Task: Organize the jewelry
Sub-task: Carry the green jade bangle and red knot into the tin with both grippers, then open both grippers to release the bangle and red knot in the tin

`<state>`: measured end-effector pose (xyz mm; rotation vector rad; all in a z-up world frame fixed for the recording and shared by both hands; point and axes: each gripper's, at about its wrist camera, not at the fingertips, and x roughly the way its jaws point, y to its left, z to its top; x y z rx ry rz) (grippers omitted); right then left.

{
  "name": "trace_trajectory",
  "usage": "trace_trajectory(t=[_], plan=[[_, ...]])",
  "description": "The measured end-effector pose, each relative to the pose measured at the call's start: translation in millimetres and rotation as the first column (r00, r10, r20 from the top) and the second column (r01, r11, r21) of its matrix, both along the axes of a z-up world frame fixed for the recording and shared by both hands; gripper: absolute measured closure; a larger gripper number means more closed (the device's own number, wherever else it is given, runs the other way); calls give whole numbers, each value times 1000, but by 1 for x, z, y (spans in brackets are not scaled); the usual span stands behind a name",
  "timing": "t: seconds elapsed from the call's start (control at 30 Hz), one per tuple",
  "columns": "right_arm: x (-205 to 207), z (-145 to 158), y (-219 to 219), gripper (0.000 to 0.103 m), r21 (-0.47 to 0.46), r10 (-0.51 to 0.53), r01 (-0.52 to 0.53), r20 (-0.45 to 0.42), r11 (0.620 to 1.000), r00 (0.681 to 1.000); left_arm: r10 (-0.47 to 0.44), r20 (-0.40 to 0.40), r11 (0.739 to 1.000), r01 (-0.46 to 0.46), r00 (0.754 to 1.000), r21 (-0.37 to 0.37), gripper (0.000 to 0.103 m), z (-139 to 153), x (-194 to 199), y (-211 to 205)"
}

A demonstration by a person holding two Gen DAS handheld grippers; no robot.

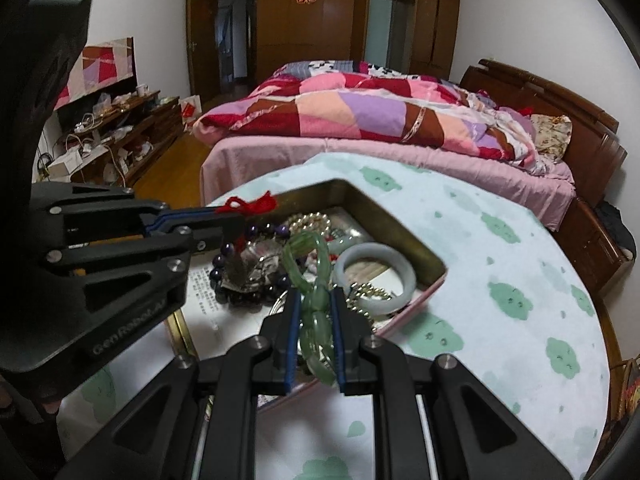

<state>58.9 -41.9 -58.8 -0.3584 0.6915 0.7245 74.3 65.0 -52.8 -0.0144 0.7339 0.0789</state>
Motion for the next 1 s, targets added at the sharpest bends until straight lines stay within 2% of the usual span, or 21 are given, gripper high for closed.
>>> trace_trajectory(t=[0.5, 0.6, 0.7, 0.77, 0.8, 0.87, 0.9, 0.93, 1.0], plan=[[-3, -5, 11, 86, -26, 29, -29, 7, 999, 1000, 9, -30, 1000, -9, 1000, -10, 102, -13, 2, 4], [-5, -7, 13, 78, -22, 44, -44, -2, 999, 999, 19, -39, 1000, -19, 999, -6, 101, -12, 2, 5], [-7, -7, 12, 66, -19, 40, -40, 3, 999, 999, 33, -45, 999, -33, 998, 6, 100, -11, 2, 7], [-7, -7, 10, 66, -18, 32, -32, 2, 999, 999, 39, -42, 999, -39, 998, -4, 100, -10, 0, 10], [-7, -6, 9, 65, -16, 28, -28, 2, 999, 1000, 44, -41, 999, -44, 998, -7, 97, -9, -1, 11], [-7, -4, 4, 61, -12, 14, -14, 4, 1000, 1000, 57, -34, 998, -57, 998, -3, 78, -6, -5, 13], [-7, -3, 1, 57, -7, 7, -7, 7, 1000, 1000, 64, -25, 998, -64, 998, -2, 52, -4, -7, 13], [-8, -2, -1, 53, -4, 2, -2, 9, 1000, 1000, 77, -6, 997, -77, 997, 3, 32, 0, -11, 14], [-9, 1, -6, 51, 4, -12, 12, 14, 1000, 1000, 69, 34, 998, -69, 997, -6, 30, 6, -19, 15]])
